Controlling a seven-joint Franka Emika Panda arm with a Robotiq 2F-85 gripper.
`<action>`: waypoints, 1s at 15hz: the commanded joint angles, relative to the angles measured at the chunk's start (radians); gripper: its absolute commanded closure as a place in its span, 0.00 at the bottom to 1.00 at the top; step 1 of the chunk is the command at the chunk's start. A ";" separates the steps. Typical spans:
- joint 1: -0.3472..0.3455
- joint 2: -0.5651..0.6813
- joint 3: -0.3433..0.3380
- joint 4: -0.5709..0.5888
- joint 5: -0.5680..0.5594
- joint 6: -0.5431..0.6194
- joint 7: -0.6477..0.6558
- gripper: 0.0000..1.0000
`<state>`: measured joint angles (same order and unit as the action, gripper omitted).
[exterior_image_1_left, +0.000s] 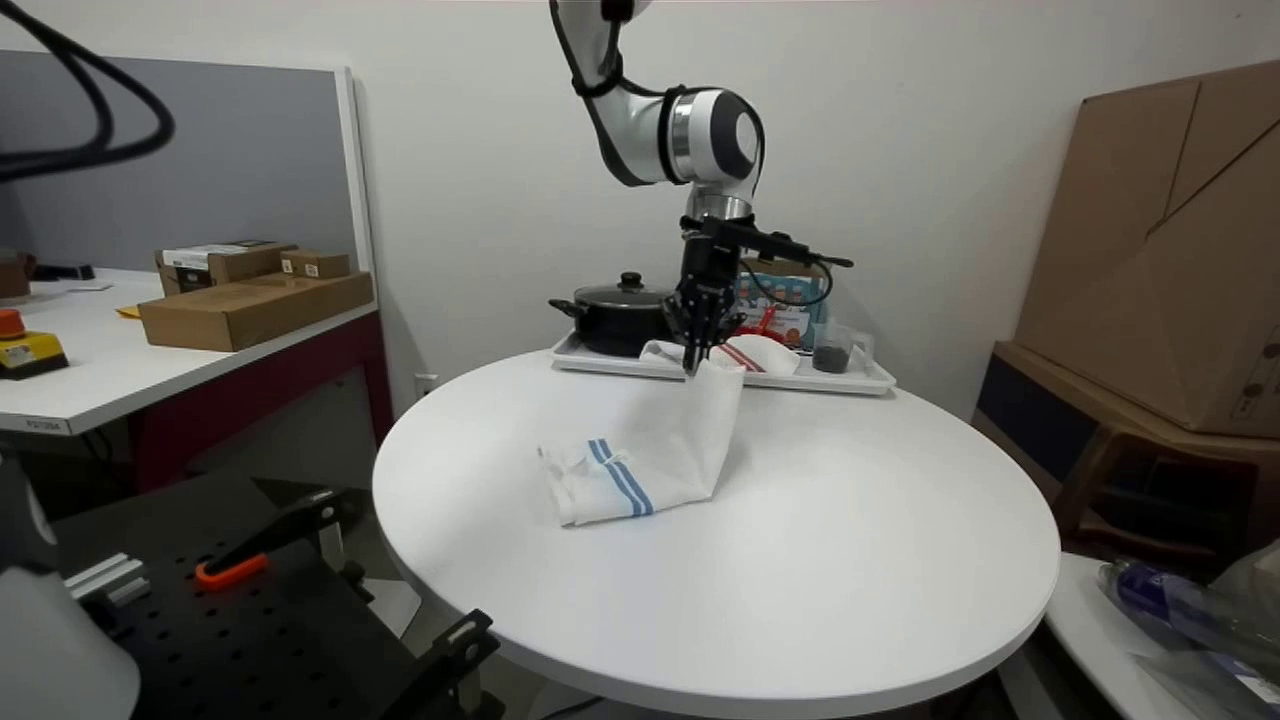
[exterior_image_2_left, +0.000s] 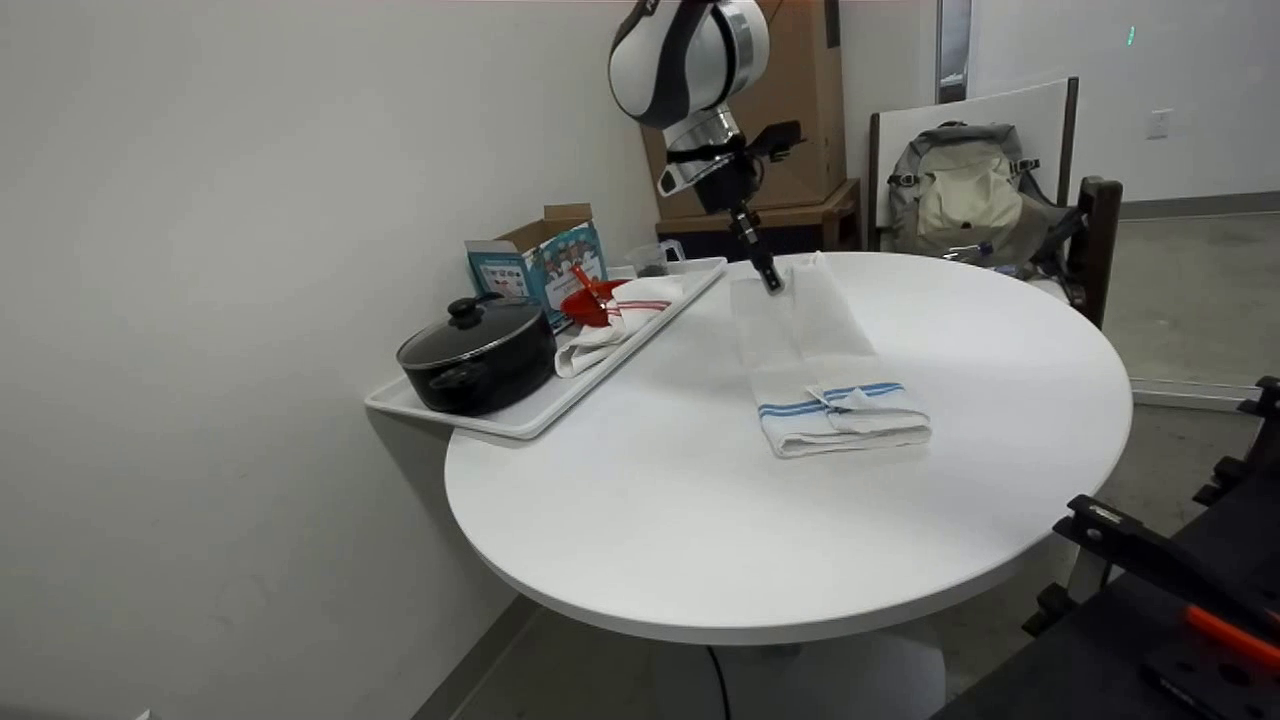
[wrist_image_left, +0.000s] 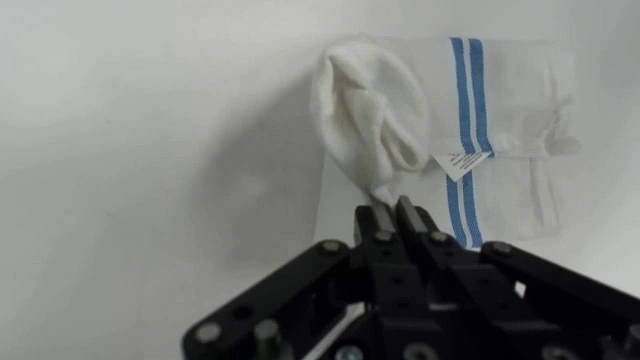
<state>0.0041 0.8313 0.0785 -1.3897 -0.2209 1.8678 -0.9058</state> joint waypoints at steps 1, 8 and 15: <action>0.019 -0.044 0.037 -0.044 0.027 -0.001 0.024 0.93; 0.027 -0.091 0.057 -0.055 0.031 0.008 0.019 0.93; 0.067 -0.144 0.064 -0.075 -0.003 -0.001 0.002 0.93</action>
<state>0.0490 0.7269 0.1389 -1.4181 -0.2043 1.8691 -0.8902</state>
